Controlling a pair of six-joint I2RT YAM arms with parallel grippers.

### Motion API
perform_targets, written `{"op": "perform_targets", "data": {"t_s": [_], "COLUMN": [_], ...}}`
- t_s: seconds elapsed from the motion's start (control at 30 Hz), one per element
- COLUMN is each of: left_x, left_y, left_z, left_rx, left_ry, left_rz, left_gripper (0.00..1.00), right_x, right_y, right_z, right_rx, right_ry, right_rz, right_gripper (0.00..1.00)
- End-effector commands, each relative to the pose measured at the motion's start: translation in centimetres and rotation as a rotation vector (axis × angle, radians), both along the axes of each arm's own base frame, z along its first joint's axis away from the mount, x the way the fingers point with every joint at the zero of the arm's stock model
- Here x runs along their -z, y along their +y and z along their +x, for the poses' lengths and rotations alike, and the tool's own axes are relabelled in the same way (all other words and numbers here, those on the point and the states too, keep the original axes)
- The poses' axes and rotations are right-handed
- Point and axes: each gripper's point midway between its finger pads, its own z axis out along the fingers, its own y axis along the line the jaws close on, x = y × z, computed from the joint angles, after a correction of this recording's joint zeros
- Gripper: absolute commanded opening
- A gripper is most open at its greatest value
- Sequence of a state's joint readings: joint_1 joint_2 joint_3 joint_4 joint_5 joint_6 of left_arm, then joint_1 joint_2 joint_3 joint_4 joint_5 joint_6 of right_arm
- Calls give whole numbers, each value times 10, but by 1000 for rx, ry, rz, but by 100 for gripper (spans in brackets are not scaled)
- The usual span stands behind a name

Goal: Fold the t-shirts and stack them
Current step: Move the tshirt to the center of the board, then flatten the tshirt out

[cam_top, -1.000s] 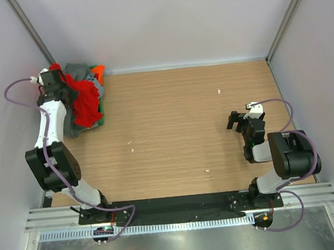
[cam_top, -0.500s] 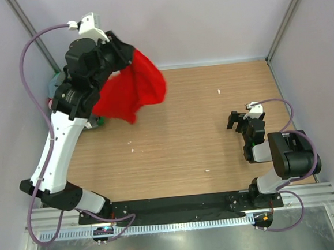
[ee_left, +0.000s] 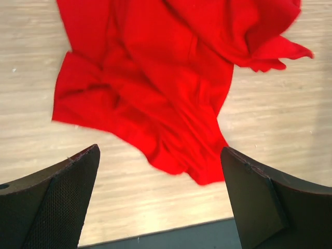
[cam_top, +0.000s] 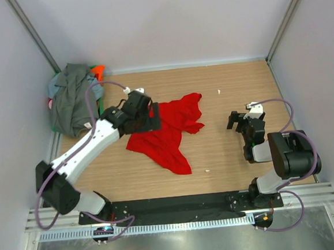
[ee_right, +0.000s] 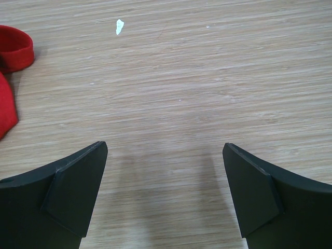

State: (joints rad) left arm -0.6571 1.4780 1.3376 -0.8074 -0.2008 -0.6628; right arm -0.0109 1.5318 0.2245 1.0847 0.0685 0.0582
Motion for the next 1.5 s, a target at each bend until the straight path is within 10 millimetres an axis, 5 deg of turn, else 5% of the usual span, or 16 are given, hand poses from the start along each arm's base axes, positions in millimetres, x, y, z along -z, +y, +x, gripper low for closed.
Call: {"op": "perform_targets", "data": {"t_s": [0.0, 0.17, 0.5, 0.53, 0.57, 0.6, 0.63, 0.67, 0.7, 0.77, 0.8, 0.87, 0.97, 1.2, 1.3, 1.47], "left_x": [-50, -33, 6, 9, 11, 11, 10, 4, -1, -8, -11, -2, 19, 38, 41, 40], "left_y": [22, 33, 18, 19, 14, 15, 12, 11, 9, 8, 2, -6, -23, -75, -75, -38], "left_z": [-21, -71, -124, -124, -132, -134, -137, -137, -136, -134, -131, -128, -127, -142, -145, -156], "left_rx": [-65, -34, 63, 59, 92, 96, 113, 120, 125, 121, 118, 113, 100, 141, 131, 86], "left_ry": [-132, -112, -61, -72, -73, -76, -90, -109, -133, -198, -221, -235, -201, -188, -176, -157], "left_rz": [-80, -92, -89, -59, -47, -32, -22, -25, -30, -34, -65, -86, -57, -31, -47, -70], "left_gripper": [100, 100, 96, 96, 95, 95, 95, 95, 95, 95, 95, 93, 91, 88, 88, 88], "right_x": [-25, -24, -38, -24, -71, -46, -104, -136, -125, -159, -146, -144, -131, -114, -104, -75], "right_y": [-6, -5, -19, -21, -9, -6, -1, 4, 10, 12, 14, 50, 74, 100, 112, 126], "right_z": [12, 12, 13, 6, 20, 5, 26, 21, -1, -5, -15, -20, -42, -66, -68, -59], "right_rx": [21, 21, 123, 130, 116, 130, 141, 145, 130, 174, 231, 6, -118, -247, -304, -311], "right_ry": [-94, -93, -123, -25, -93, 102, 48, 55, 222, 180, 231, 306, 386, 424, 459, 541], "right_rz": [-15, -15, -4, -24, -29, -18, 50, 124, 140, 244, 338, 391, 427, 483, 484, 441], "right_gripper": [100, 100, 100, 100, 100, 100, 100, 100, 100, 100, 100, 100, 100, 87, 80, 74]}}
